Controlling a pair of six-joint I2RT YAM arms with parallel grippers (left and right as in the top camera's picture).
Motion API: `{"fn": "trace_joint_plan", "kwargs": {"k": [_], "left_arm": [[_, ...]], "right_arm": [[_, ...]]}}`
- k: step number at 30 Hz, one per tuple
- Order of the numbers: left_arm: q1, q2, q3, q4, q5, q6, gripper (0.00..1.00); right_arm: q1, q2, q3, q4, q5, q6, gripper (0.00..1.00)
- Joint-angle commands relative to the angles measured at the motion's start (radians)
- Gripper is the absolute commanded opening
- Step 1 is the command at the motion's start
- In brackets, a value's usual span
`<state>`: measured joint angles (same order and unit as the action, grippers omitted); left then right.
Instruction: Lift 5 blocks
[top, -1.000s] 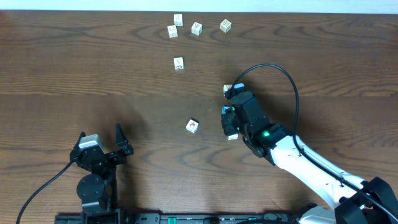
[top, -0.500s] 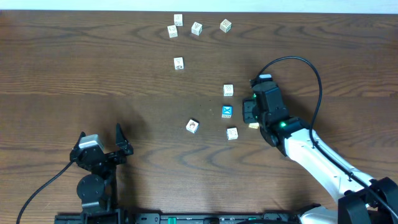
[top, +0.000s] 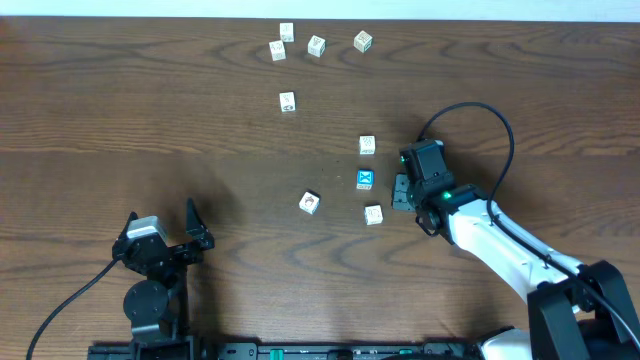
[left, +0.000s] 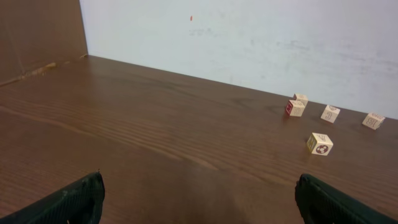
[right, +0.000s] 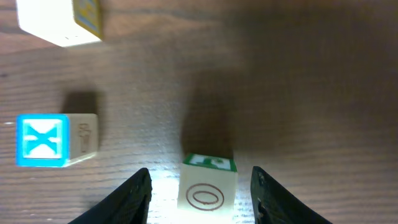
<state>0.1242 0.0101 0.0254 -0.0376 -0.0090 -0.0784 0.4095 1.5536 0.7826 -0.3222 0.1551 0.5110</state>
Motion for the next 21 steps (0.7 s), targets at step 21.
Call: {"fn": "trace_joint_plan", "kwargs": {"k": [21], "left_arm": [[0.003, -0.006, -0.021, -0.035, -0.017, -0.002, 0.98]], "right_arm": [[0.024, 0.019, 0.005, -0.063, 0.039, 0.132, 0.28]]}}
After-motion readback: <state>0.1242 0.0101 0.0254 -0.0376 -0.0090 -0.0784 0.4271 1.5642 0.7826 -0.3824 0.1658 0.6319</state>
